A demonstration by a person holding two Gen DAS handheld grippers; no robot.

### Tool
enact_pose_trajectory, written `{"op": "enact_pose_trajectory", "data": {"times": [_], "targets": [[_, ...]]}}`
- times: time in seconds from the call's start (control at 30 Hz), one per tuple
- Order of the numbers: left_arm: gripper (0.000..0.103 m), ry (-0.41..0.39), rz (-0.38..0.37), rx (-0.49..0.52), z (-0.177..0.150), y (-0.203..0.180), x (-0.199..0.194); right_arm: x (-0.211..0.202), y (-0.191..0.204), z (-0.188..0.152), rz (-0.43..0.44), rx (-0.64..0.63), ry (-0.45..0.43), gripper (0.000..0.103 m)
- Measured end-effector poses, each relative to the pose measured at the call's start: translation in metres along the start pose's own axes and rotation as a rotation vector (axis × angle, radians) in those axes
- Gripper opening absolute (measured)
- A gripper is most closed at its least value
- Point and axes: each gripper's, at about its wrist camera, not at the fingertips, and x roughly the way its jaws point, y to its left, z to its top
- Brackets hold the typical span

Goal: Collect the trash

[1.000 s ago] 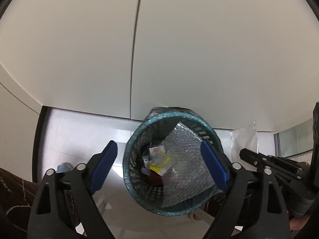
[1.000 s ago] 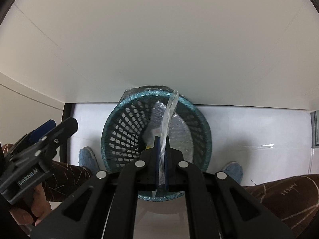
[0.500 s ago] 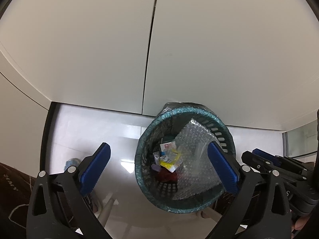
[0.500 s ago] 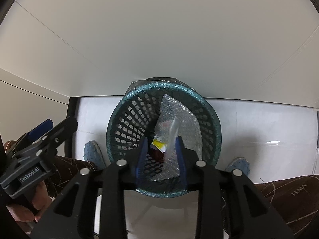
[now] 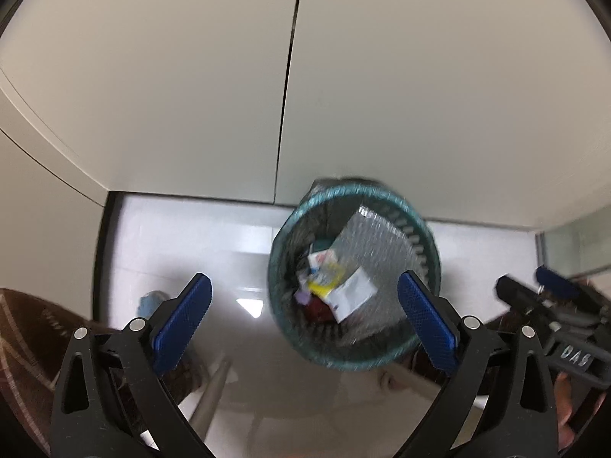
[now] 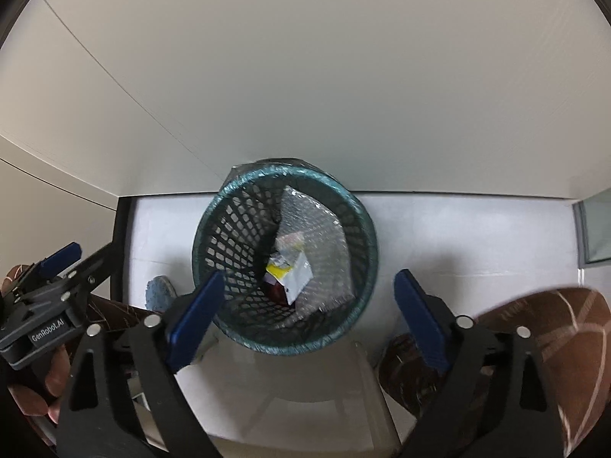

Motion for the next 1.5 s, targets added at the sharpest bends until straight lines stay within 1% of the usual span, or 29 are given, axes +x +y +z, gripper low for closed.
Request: {"op": "enact_pose_trajectory", "data": {"times": [0.1, 0.23, 0.33, 0.43, 0.6, 1.03, 1.5], "targets": [[0.096, -0.009, -0.013, 0.004, -0.010, 0.002, -0.016, -0.012, -0.006, -0.008, 0.008, 0.028, -0.010, 0.089], [0.097, -0.009, -0.043, -0.002, -0.017, 0.004, -0.026, -0.020, -0.005, -0.012, -0.025, 0.036, -0.046, 0.090], [0.097, 0.001, -0.028, 0.022, -0.017, -0.002, -0.023, -0.019, 0.001, -0.012, -0.052, 0.014, -0.045, 0.090], [0.097, 0.020, -0.035, 0.033, -0.018, -0.004, -0.018, -0.017, 0.004, -0.011, -0.068, -0.002, -0.039, 0.090], [0.097, 0.025, -0.020, 0.056, -0.018, -0.010, -0.014, -0.011, 0.004, -0.011, -0.083, 0.004, -0.037, 0.090], [0.097, 0.020, -0.013, 0.072, -0.019, -0.010, -0.015, -0.010, 0.001, -0.011, -0.079, 0.014, -0.035, 0.090], [0.097, 0.015, -0.015, 0.064, -0.018, -0.006, -0.015, -0.009, 0.002, -0.012, -0.080, 0.011, -0.033, 0.090]]}}
